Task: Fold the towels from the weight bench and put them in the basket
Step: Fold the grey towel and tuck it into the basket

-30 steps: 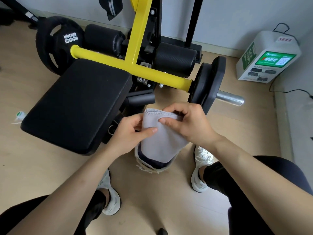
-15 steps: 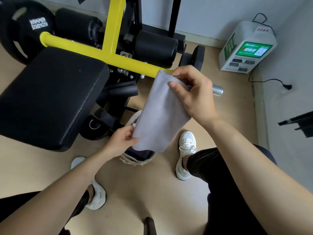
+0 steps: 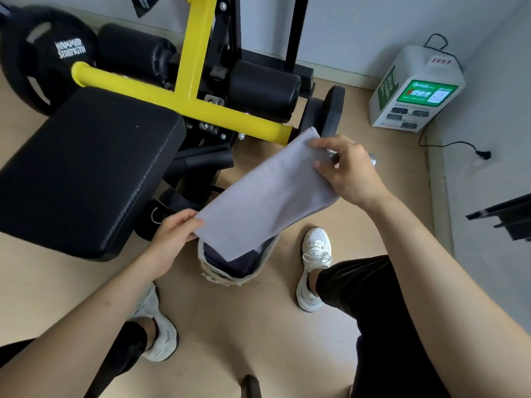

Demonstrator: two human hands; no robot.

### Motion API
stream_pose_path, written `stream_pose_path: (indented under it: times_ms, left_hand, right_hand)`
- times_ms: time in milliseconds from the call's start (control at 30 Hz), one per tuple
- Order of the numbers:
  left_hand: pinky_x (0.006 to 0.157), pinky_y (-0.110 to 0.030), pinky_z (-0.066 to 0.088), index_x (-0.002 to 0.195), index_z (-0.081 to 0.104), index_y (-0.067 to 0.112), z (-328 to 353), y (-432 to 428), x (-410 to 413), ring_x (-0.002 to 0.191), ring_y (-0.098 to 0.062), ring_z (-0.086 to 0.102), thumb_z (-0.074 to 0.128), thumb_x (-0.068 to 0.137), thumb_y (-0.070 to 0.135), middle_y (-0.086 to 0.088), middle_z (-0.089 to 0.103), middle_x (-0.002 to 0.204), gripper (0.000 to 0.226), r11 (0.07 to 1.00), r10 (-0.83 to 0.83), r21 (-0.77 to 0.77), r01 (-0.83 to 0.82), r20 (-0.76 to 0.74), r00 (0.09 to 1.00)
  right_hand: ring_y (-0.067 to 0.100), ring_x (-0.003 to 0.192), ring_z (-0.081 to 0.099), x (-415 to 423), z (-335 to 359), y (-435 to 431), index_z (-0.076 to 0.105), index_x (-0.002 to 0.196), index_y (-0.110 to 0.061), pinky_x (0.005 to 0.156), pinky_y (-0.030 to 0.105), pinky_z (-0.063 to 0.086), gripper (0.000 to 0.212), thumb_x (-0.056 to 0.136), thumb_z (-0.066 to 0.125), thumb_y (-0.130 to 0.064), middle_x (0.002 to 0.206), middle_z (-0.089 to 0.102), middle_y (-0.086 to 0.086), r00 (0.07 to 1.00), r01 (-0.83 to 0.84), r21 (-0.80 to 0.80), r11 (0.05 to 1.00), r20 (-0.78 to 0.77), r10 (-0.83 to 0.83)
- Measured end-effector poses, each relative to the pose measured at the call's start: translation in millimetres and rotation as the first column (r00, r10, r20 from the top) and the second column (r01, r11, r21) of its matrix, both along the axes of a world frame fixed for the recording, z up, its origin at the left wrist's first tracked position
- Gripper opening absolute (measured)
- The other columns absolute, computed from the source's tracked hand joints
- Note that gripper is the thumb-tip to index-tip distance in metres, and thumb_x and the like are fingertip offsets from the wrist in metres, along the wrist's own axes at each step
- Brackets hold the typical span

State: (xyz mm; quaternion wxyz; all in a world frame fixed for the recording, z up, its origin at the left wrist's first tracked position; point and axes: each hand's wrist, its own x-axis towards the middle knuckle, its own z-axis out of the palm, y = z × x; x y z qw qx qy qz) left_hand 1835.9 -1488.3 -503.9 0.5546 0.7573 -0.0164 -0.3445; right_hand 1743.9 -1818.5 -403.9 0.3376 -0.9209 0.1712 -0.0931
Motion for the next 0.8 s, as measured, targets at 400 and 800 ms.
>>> stream_pose_path:
  times_ms: [400,800]
  left_hand:
    - [0.081,-0.043,0.061,0.106,0.068,0.008,59,-16,-2,0.094,-0.028,0.072,0.061,0.101,0.019,-0.013,0.074,0.109,0.014,0.961,0.244,-0.107,-0.256,-0.115,0.963]
    - [0.083,-0.039,0.063,0.119,0.062,-0.003,72,-38,-11,0.095,-0.034,0.077,0.065,0.098,0.020,-0.020,0.075,0.110,0.031,0.948,0.199,-0.195,-0.253,-0.258,0.945]
  right_hand:
    - [0.004,0.104,0.054,1,-12,51,0.065,0.128,-0.007,0.083,0.007,0.040,0.045,0.086,0.064,0.012,0.120,0.056,0.003,0.932,-0.355,0.095,0.930,0.106,0.345]
    - [0.008,0.105,0.062,7,-35,111,0.068,0.125,-0.016,0.085,0.023,0.052,0.039,0.086,0.073,-0.011,0.119,0.061,-0.007,0.883,-0.467,0.136,0.874,0.117,0.454]
